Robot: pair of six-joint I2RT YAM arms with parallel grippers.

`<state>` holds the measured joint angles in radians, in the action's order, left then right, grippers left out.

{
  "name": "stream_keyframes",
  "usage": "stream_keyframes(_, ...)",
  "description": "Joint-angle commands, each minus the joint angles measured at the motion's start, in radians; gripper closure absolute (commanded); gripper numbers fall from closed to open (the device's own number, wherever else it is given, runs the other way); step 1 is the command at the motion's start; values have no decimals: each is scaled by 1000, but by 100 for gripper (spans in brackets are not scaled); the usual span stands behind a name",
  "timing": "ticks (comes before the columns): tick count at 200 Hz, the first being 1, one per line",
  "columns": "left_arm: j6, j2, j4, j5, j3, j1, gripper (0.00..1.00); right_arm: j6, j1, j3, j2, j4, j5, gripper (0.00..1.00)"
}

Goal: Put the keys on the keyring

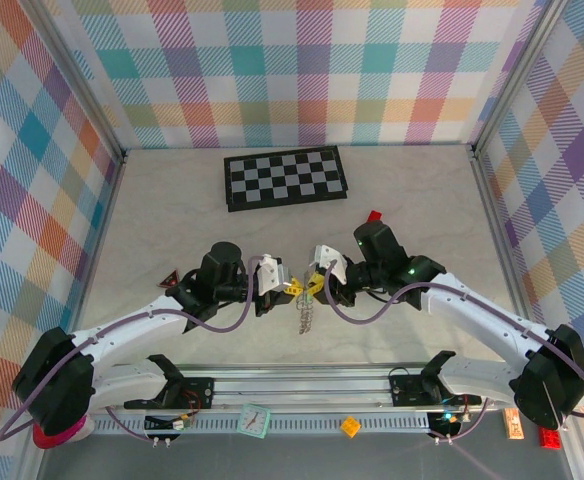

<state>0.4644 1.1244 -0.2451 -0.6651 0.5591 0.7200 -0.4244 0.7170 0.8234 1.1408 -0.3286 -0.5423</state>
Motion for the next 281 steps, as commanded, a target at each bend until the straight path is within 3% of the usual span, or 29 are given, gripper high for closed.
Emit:
stream_keyframes(1, 0, -23, -59, -36, -10, 6, 100, -2, 1, -4, -9, 14, -3, 85)
stream_keyframes(48, -1, -31, -68, -42, -11, 7, 100, -2, -1, -1, 2, -18, 44, 100)
stream_keyframes(76, -15, -49, -146, -68, -36, 7, 100, 7, -7, 4, 44, -36, 51, 100)
stream_keyframes(105, -30, -54, -215, -67, -57, 9, 100, 24, -7, 18, 90, -40, -48, 100)
stream_keyframes(140, -41, -53, -235, -50, -75, 11, 100, 35, -15, -15, 37, 18, -65, 87)
stream_keyframes(156, -51, -51, -250, -45, -88, 11, 100, 34, -21, -64, -24, 102, 1, 72)
stream_keyframes(167, -58, -47, -262, -45, -95, 12, 100, 18, -21, -105, -72, 165, 64, 68)
stream_keyframes(186, -67, -37, -271, -53, -98, 11, 100, -11, -23, -148, -136, 236, 81, 65)
stream_keyframes(218, -75, -18, -284, -63, -91, 11, 100, -13, -22, -129, -122, 223, -64, 61)
stream_keyframes(281, -88, -25, -297, -73, -93, 13, 100, 20, -22, -109, -65, 258, -104, 67)
